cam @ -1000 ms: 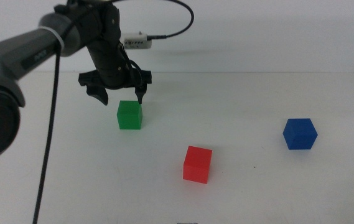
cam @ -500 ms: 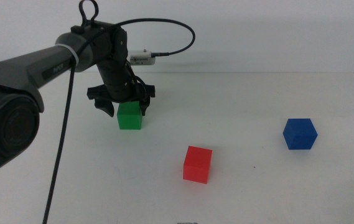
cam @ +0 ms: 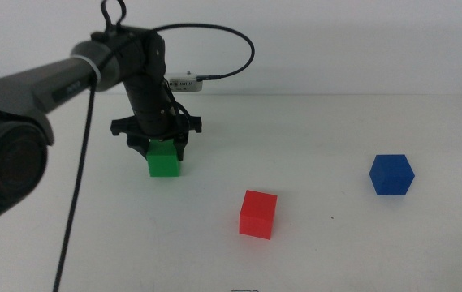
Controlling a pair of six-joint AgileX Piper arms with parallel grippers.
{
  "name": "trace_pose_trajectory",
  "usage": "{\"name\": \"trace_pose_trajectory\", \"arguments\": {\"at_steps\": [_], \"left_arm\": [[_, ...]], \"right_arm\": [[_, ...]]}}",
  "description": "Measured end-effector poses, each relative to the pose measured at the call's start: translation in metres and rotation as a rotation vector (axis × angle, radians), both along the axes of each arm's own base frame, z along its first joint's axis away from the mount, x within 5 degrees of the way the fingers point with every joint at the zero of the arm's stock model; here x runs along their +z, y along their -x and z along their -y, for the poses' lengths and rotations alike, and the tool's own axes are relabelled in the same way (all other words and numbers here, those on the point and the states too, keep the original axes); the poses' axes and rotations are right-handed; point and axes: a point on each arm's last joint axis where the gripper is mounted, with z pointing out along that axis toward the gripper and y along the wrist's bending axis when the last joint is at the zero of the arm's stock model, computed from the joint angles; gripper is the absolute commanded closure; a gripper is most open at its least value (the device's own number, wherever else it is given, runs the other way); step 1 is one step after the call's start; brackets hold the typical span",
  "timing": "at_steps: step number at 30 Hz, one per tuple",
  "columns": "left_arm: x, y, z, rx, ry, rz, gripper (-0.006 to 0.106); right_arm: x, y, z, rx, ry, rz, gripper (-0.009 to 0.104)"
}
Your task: Stack red cubes first, then green, then blue cubes in a specific spot.
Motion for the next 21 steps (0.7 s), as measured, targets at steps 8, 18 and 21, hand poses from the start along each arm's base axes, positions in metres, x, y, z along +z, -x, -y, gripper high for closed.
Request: {"name": "trace_pose_trajectory", "arguments": {"at_steps": [8, 18, 21], "left_arm": [[0.094, 0.039, 0.014, -0.079, 0.001, 0.110, 0.102], [0.121, 0.109, 0.113, -0.169, -0.001, 0.173, 0.102], [0.109, 0.117, 0.130, -0.194, -0.014, 0.150, 0.102]], "right_arm": [[0.000, 0.000, 0.000, 0.000, 0.000, 0.000, 0.001], [0.000, 0.000, 0.000, 0.000, 0.000, 0.000, 0.001], [0.000, 0.000, 0.000, 0.000, 0.000, 0.000, 0.001]]}}
